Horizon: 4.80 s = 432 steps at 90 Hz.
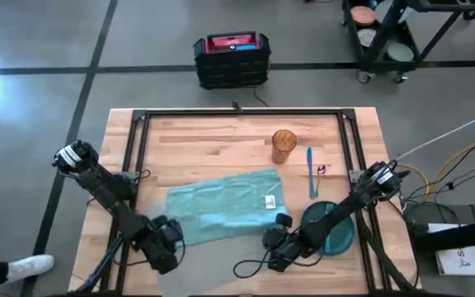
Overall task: Set table place
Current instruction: Fold the blue table napkin
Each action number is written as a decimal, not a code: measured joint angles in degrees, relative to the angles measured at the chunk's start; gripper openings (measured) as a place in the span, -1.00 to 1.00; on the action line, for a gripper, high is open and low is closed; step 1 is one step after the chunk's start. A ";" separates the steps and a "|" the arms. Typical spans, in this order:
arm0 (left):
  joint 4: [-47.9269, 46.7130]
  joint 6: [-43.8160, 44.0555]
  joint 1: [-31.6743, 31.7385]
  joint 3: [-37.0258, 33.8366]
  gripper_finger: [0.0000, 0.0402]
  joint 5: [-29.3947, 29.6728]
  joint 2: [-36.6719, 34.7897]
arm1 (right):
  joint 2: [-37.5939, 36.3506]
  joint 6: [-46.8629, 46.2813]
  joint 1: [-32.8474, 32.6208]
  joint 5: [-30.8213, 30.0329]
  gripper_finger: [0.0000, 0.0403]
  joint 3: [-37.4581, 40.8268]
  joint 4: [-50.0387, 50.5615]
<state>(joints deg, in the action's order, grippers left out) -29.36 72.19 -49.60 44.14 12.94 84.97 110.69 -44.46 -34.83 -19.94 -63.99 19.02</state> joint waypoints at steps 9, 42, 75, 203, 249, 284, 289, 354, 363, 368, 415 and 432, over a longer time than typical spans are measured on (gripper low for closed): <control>0.06 0.59 0.13 0.00 -0.62 3.59 -0.20 | 0.00 0.10 0.00 0.00 -0.86 -0.02 0.11; -0.63 -9.37 -0.48 0.00 -0.49 2.02 0.33 | 0.00 0.80 0.17 -0.54 -0.84 -0.02 -0.01; -2.25 -16.21 -0.66 0.23 -0.20 0.17 5.82 | 0.00 0.90 0.22 -0.90 -0.83 -0.07 -0.06; 10.91 5.41 -8.58 5.62 -1.00 -6.54 5.19 | 0.00 -1.01 0.37 -1.14 -0.91 -0.09 0.46; -1.13 12.38 -8.64 5.53 -0.24 -16.11 3.94 | -3.31 1.76 0.59 6.84 -0.70 -2.43 5.55; -0.83 14.38 -8.64 5.53 0.05 -11.77 -2.12 | -10.01 5.01 1.36 14.81 -0.28 -4.97 15.40; -1.43 14.00 -8.64 5.53 0.06 -8.06 -2.75 | -10.03 5.76 1.54 13.57 -0.25 -4.57 15.33; -5.04 -9.43 9.38 3.65 -0.17 21.62 -2.21 | -5.78 -7.10 -1.40 26.54 -0.39 1.81 7.79; -3.72 -12.67 11.79 3.65 -0.20 21.51 -2.26 | -6.01 -4.13 -1.38 34.06 -0.43 1.68 8.26; -2.73 -14.44 12.72 3.65 -0.21 21.49 -2.33 | -6.57 -2.14 -0.60 37.48 -0.45 0.93 10.62; 1.46 -19.20 16.02 3.72 -0.23 20.81 -2.74 | -21.09 15.22 21.09 15.99 -0.32 2.75 27.34; 1.52 -19.22 16.02 3.72 -0.18 20.33 -2.74 | -19.64 18.47 25.46 22.55 -0.17 10.82 18.03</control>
<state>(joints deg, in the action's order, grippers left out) -27.84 52.97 -33.58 47.86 33.27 82.24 91.06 -25.99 -9.37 2.61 -53.16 37.05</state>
